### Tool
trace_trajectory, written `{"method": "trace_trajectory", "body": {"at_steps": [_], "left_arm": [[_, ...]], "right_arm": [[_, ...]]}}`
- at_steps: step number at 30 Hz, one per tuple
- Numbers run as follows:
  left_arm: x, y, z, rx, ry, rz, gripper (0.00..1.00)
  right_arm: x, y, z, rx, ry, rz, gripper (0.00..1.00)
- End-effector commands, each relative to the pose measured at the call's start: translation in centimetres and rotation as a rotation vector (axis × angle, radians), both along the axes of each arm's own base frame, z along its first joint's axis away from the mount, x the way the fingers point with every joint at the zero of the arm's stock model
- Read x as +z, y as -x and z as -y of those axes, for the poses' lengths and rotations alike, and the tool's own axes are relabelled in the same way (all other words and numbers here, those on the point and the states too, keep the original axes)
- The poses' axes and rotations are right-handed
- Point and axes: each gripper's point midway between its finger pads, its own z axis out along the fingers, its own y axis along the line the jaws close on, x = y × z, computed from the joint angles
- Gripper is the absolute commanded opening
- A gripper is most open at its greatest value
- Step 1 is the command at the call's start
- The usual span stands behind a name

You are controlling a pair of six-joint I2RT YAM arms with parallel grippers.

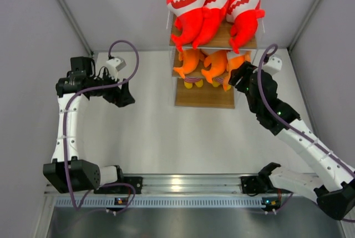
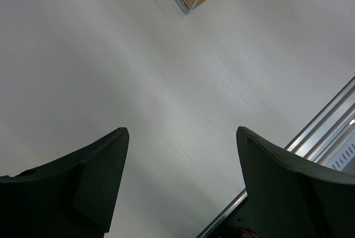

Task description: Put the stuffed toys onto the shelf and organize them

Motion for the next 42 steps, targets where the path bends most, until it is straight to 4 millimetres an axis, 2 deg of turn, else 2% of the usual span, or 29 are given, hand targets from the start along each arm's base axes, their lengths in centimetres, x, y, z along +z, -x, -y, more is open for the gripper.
{"method": "trace_trajectory", "body": {"at_steps": [1,4,7,8,10,11,12,13,14,18,19,22,30,34,37,40,42], "left_arm": [[-0.2,0.0,0.3,-0.026,0.021,0.003,0.84],[-0.6,-0.2,0.3,-0.027,0.022,-0.008,0.84],[-0.6,-0.4,0.2,-0.027,0.02,-0.011,0.84],[-0.6,-0.4,0.2,-0.027,0.02,-0.012,0.84],[-0.7,-0.5,0.3,-0.03,0.024,-0.015,0.84],[-0.7,-0.5,0.3,-0.031,0.023,-0.014,0.84],[-0.8,-0.4,0.4,-0.034,0.025,-0.017,0.84],[-0.9,-0.5,0.3,-0.034,0.026,-0.02,0.84],[-1.0,-0.5,0.3,-0.034,0.027,-0.023,0.84],[-1.1,-0.5,0.3,-0.035,0.024,-0.023,0.83],[-1.0,-0.5,0.3,-0.035,0.024,-0.022,0.83],[-1.0,-0.4,0.2,-0.034,0.019,-0.018,0.83],[-0.9,-0.3,0.3,-0.035,0.017,-0.011,0.83],[-0.9,-0.1,0.3,-0.036,0.017,-0.012,0.83],[-0.9,-0.1,0.3,-0.038,0.016,-0.008,0.83],[-1.0,-0.1,0.3,-0.039,0.016,-0.009,0.83],[-0.9,-0.1,0.3,-0.04,0.019,-0.008,0.83]], "right_arm": [[2.0,-0.8,-1.3,0.051,-0.096,0.052,0.62],[1.7,-1.5,-1.4,0.042,-0.103,0.053,0.6],[1.5,-1.9,-1.4,0.037,-0.101,0.059,0.51],[1.3,-2.1,-1.5,0.034,-0.099,0.057,0.42],[1.3,-2.3,-1.4,0.034,-0.094,0.06,0.32],[1.4,-2.4,-1.5,0.038,-0.089,0.065,0.21],[1.8,-2.4,-1.4,0.041,-0.072,0.074,0.15],[2.1,-2.5,-1.6,0.055,-0.065,0.085,0.02],[2.4,-2.5,-1.7,0.065,-0.053,0.093,0.0],[4.0,-2.4,-3.3,0.203,0.053,0.149,0.0],[4.6,-2.1,-4.0,0.251,0.052,0.163,0.0],[4.8,-1.4,-5.1,0.336,0.019,0.17,0.0],[7.6,0.3,-5.7,0.457,-0.059,0.232,0.0],[7.2,1.0,-6.6,0.534,-0.092,0.208,0.0],[5.7,0.5,-5.9,0.521,-0.14,0.15,0.0],[4.1,-0.7,-3.8,0.428,-0.184,0.093,0.0],[2.8,-1.5,-1.5,0.32,-0.211,0.042,0.0]]}}
